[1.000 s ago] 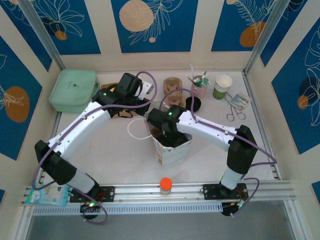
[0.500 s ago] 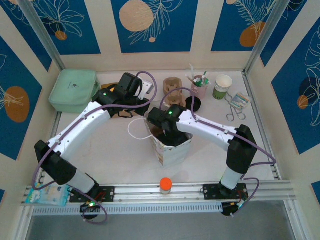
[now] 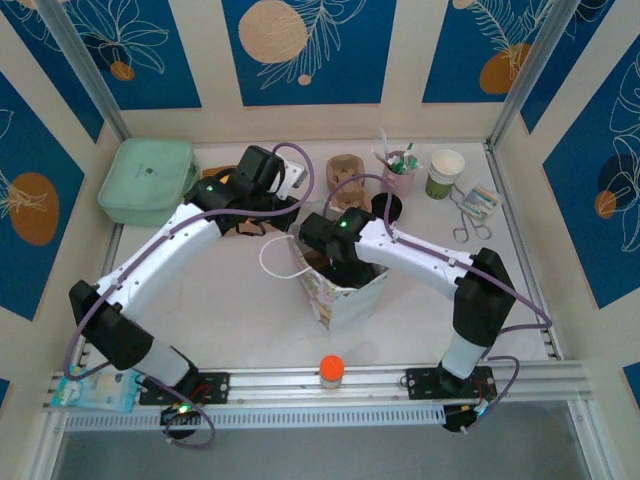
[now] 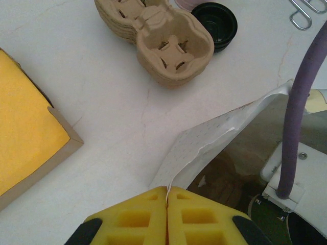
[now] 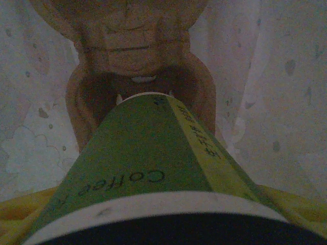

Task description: Pack the takeout coffee

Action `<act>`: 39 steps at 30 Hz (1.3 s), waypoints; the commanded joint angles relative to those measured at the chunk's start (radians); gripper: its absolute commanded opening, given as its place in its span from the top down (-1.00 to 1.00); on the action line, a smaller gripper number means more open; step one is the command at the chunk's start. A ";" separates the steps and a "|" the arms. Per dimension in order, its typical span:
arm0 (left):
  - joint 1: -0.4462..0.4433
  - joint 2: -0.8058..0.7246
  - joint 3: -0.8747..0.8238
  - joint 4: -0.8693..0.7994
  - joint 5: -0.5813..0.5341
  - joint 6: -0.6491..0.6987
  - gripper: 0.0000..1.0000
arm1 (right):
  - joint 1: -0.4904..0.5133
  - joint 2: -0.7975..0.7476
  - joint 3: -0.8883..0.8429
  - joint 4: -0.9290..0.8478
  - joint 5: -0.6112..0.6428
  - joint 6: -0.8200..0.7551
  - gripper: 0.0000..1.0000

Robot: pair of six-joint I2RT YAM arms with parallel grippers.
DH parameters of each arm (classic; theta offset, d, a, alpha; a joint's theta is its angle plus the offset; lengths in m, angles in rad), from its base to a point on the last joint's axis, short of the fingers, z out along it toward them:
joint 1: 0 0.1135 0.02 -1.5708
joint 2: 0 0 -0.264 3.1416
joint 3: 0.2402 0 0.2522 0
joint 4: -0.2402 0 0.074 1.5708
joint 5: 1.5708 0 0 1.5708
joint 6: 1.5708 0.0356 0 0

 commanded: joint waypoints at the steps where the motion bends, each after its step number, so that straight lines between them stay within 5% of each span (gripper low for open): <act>1: -0.004 -0.032 0.030 -0.007 -0.024 0.005 0.83 | -0.004 0.004 -0.023 -0.006 0.008 -0.005 0.76; 39: -0.004 -0.041 0.009 -0.002 -0.021 0.003 0.84 | -0.016 -0.021 -0.069 0.096 0.029 -0.014 0.76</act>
